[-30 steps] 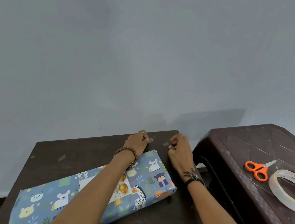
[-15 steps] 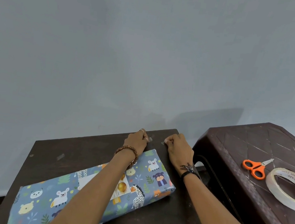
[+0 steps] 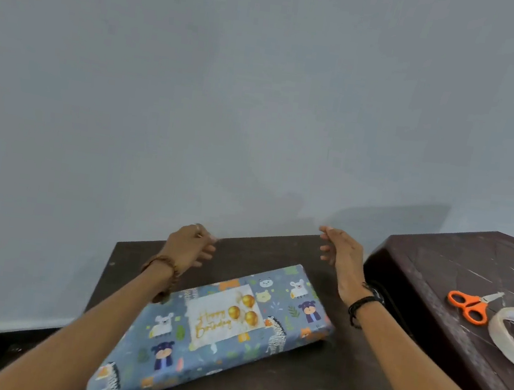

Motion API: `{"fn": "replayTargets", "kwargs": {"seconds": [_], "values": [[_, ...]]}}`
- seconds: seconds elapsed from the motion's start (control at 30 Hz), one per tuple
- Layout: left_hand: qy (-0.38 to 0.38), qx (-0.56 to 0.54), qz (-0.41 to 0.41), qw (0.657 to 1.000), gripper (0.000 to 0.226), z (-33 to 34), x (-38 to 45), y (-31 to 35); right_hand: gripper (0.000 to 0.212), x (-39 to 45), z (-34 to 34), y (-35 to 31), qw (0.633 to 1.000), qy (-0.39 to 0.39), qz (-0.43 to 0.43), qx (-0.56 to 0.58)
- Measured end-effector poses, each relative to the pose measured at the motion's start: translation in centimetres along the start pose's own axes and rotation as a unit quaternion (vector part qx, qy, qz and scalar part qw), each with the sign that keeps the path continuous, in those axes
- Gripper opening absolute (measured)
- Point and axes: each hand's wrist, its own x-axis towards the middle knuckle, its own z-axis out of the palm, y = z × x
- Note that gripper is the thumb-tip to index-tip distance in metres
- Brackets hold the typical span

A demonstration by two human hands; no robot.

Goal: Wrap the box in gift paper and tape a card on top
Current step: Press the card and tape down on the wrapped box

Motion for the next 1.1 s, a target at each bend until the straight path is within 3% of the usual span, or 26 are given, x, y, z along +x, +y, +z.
{"fn": "replayTargets", "kwargs": {"seconds": [0.1,0.17,0.27,0.37,0.53,0.7,0.93,1.1], "values": [[0.1,-0.043,-0.022,0.994,0.02,-4.7,-1.5,-2.6,0.012,-2.3,4.8,-1.9,0.997,-0.069,-0.02,-0.023],[0.15,0.013,-0.021,0.988,0.018,-7.1,-2.2,-4.8,0.006,-4.1,8.7,-2.6,0.989,-0.126,-0.03,-0.069],[0.151,0.134,-0.023,0.979,0.027,-8.9,-3.2,-7.3,0.007,-6.4,14.5,-2.2,0.961,-0.219,-0.046,-0.162],[0.116,0.156,-0.037,0.98,0.026,-9.6,-3.1,-8.8,0.015,-7.6,18.6,0.1,0.923,-0.298,-0.025,-0.241],[0.086,0.17,-0.053,0.98,0.03,-10.4,-2.7,-10.0,0.027,-7.4,21.5,3.5,0.888,-0.311,-0.034,-0.337],[0.09,0.141,-0.064,0.984,0.03,-10.7,-2.4,-10.2,0.038,-7.3,22.6,4.1,0.805,-0.361,-0.148,-0.448],[0.109,0.203,-0.048,0.972,0.027,-10.1,-2.8,-10.0,0.044,-7.6,22.7,4.2,0.779,-0.361,-0.192,-0.476],[0.097,0.33,-0.059,0.937,0.046,-8.6,-3.4,-9.0,0.042,-7.7,22.7,4.3,0.77,-0.359,-0.207,-0.484]]}}
